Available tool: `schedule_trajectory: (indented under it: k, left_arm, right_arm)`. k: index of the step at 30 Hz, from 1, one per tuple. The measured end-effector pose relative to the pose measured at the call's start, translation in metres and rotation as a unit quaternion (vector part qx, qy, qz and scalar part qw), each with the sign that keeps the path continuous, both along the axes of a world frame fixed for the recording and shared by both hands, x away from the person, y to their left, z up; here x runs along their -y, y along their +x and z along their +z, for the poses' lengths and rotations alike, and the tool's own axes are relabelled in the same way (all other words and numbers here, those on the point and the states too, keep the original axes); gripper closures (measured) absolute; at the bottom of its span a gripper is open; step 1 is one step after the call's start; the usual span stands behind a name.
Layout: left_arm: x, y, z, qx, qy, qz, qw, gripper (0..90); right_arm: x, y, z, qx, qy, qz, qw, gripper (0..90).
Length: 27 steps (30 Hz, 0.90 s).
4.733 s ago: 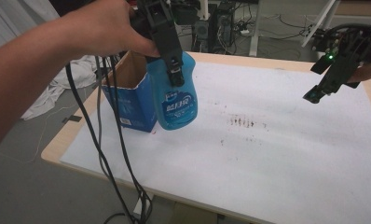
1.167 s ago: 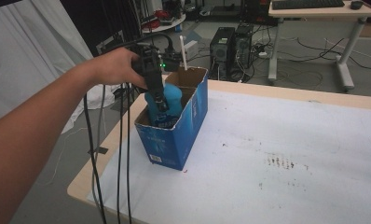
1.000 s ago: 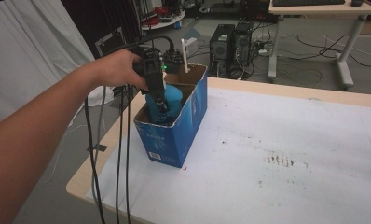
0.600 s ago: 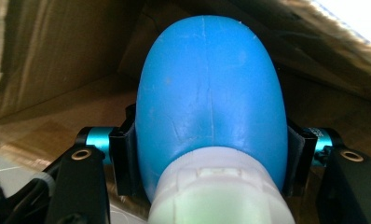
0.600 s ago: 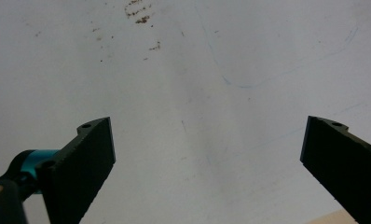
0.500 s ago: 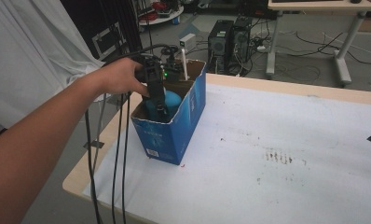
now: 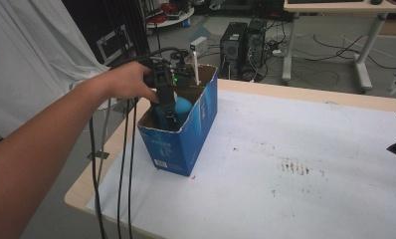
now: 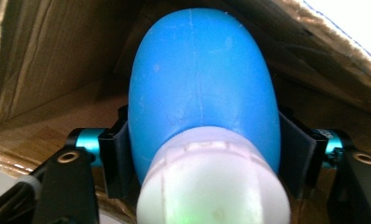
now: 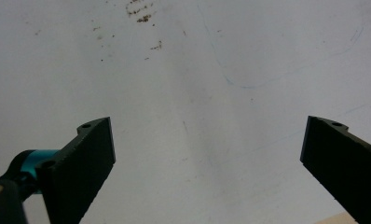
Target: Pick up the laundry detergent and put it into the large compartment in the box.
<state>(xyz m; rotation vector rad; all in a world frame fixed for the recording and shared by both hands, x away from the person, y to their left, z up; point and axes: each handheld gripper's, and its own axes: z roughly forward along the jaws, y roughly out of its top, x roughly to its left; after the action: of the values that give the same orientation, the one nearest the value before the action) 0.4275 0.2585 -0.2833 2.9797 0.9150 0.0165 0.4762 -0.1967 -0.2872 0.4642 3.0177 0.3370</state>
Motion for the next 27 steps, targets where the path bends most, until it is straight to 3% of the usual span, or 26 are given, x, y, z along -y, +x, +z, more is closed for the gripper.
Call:
schedule_trajectory:
  k: [13, 19, 27]
  left_arm:
    - [-0.005, -0.003, 0.03, 0.019, -0.018, 0.018, 0.9995, 25.9]
    - [-0.004, -0.006, 0.053, 0.031, -0.02, 0.017, 0.9992, 24.0]
    - [0.004, -0.019, 0.087, 0.047, -0.05, 0.026, 0.9973, 21.7]
  right_arm:
    - [0.0, -0.003, 0.003, 0.002, 0.001, -0.002, 1.0, 2.1]
    - [0.002, -0.005, 0.005, 0.005, 0.003, -0.004, 1.0, 2.1]
    - [0.006, -0.007, 0.009, 0.01, 0.008, -0.003, 0.9999, 2.1]
